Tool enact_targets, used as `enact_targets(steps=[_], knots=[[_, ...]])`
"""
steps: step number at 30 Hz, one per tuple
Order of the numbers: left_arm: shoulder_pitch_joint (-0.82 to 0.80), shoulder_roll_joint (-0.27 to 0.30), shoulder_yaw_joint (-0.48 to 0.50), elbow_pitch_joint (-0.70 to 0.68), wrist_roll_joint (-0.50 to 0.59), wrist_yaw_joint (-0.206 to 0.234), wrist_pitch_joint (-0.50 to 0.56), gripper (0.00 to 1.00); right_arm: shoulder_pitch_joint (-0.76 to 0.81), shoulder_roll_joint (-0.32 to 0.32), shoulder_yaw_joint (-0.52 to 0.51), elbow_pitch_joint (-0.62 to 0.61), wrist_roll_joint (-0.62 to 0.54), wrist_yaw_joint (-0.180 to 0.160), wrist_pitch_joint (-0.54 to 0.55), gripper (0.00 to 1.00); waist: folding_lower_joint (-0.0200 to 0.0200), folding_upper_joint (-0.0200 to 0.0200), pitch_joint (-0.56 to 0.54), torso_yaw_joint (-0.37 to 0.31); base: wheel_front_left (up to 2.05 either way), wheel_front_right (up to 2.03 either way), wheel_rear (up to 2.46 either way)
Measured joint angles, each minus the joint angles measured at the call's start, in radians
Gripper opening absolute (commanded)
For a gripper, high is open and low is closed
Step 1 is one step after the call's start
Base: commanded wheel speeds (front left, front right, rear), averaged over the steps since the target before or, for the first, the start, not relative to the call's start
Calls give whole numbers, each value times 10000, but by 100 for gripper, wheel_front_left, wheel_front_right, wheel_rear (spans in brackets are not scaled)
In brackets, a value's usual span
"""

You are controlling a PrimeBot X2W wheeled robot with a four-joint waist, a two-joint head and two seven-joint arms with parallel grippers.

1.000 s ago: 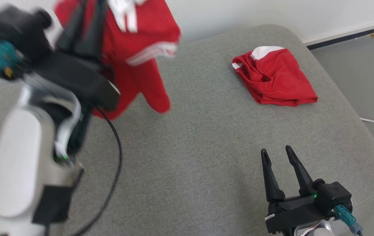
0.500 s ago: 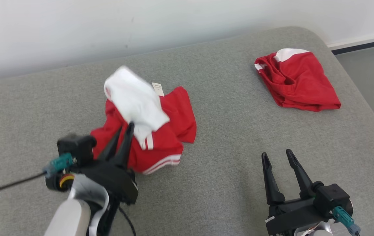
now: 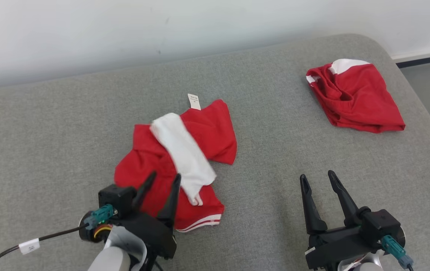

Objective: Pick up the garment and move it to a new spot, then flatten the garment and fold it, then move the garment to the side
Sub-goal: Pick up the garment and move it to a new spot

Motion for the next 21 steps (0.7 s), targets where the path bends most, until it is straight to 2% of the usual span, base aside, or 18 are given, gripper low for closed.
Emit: enact_targets(steps=[6, 11, 21], knots=[[-258, 153, 169, -249, 201, 88, -840, 100, 74, 0, -96, -65, -88, 0, 0, 100, 0, 1, -322, 233, 0, 0, 0], [-107, 614, 558, -587, 393, 336, -1538, 100, 222, 0, -180, -90, -140, 0, 0, 100, -1, 0, -610, 456, 0, 0, 0], [1543, 1338, 1565, -1611, 765, 938, -2136, 100, 477, 0, -512, -244, -148, 2, 2, 100, -1, 0, -996, 864, 0, 0, 0]])
